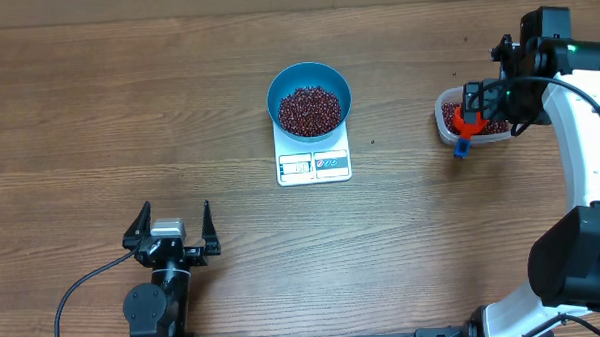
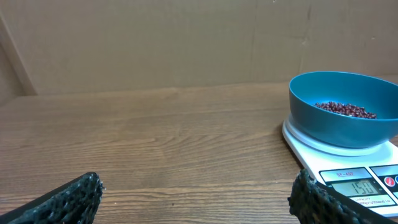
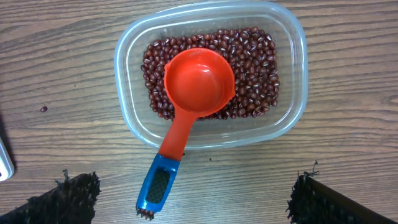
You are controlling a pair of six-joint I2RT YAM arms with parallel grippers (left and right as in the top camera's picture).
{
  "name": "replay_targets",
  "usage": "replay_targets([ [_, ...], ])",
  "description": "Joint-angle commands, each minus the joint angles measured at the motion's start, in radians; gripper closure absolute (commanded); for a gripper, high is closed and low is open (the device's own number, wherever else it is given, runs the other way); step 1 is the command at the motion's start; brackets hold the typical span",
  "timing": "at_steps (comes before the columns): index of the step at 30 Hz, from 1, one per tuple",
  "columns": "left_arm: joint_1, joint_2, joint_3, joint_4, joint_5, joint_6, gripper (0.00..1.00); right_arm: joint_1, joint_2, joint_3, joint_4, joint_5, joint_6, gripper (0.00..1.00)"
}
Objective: Scoop item into bowl and weigh 150g on scale
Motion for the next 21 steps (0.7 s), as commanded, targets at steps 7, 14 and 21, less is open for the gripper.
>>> replay_targets([
  [7, 0.006, -0.01, -0.004, -0.002, 0.0, 0.008, 0.0, -0.008, -0.014, 0.026, 0.003, -0.009, -0.008, 0.0],
  [14, 0.006, -0.01, -0.004, -0.002, 0.0, 0.009, 0.0, -0.008, -0.012, 0.026, 0.004, -0.009, -0.008, 0.0],
  [21, 0.006, -0.01, -0.004, -0.002, 0.0, 0.008, 0.01, -0.008, -0.019, 0.026, 0.069, -0.033, -0.008, 0.0],
])
